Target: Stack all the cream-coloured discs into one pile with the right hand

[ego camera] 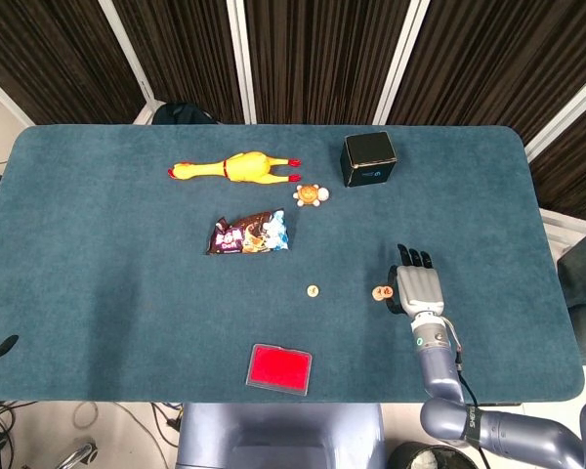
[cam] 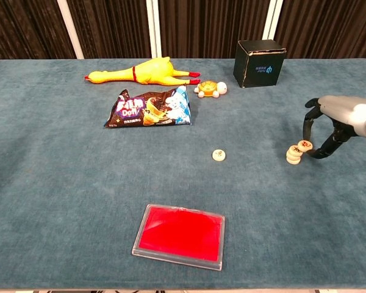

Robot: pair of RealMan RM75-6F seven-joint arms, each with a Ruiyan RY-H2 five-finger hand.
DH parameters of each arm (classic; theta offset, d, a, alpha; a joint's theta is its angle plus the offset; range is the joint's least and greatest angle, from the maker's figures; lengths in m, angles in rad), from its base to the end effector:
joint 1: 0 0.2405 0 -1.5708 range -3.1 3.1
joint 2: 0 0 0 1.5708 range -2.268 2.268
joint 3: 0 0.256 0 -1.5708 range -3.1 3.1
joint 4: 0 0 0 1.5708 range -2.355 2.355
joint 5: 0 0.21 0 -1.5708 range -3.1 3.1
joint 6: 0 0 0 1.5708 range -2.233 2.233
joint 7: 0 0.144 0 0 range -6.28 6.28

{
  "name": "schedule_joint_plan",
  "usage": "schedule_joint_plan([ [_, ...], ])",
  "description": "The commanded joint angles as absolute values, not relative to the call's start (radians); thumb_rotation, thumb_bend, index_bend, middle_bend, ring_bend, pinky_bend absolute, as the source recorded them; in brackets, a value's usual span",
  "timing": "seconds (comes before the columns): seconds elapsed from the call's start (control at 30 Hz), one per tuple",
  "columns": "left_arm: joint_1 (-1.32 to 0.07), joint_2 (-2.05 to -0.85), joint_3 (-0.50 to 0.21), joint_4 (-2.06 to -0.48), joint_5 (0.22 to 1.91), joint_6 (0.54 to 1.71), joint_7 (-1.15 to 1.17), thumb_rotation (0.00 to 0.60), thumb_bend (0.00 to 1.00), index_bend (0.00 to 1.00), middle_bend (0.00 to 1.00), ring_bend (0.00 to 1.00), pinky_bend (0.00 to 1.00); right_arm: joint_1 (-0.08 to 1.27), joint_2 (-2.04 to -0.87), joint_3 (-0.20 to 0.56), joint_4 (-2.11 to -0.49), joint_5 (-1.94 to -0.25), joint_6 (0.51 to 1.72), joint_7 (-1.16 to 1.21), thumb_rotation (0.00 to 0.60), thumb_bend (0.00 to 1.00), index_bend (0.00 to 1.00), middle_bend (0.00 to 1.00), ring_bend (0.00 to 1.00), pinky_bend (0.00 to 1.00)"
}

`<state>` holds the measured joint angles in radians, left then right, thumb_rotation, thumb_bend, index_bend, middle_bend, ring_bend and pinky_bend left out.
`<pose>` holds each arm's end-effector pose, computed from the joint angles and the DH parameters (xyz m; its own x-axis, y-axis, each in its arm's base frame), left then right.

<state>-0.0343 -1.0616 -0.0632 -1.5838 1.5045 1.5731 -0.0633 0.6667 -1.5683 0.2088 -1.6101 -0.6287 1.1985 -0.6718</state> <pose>-0.3215 0.1678 0.1937 0.4160 -0.0838 0.9055 0.9094 0.0299 -0.4150 -0.1969 -0.3234 -0.0029 0.3975 -0.3287 0.8567 -0.8957 0.0636 0.4400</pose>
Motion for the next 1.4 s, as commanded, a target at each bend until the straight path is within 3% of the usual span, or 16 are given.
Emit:
schedule_joint_plan([
  [0.03,-0.034,-1.062,-0.063,-1.584,1.505,1.573,-0.064,0.6,0.1,0.13,0.0,0.0,0.03,0.668,-1.571,0.211,-1.607,-0.626,1.199,-0.673,0.6,0.41,0.55,0.0,0.0,0.0],
  [1.4,-0.035,-1.061,-0.064,-1.584,1.503,1.571,-0.064,0.6,0.1,0.13,0.0,0.0,0.03,0.686,-1.599,0.223,-1.59,-0.604,1.193,-0.697,0.6,0.41,0.5,0.0,0.0,0.0],
])
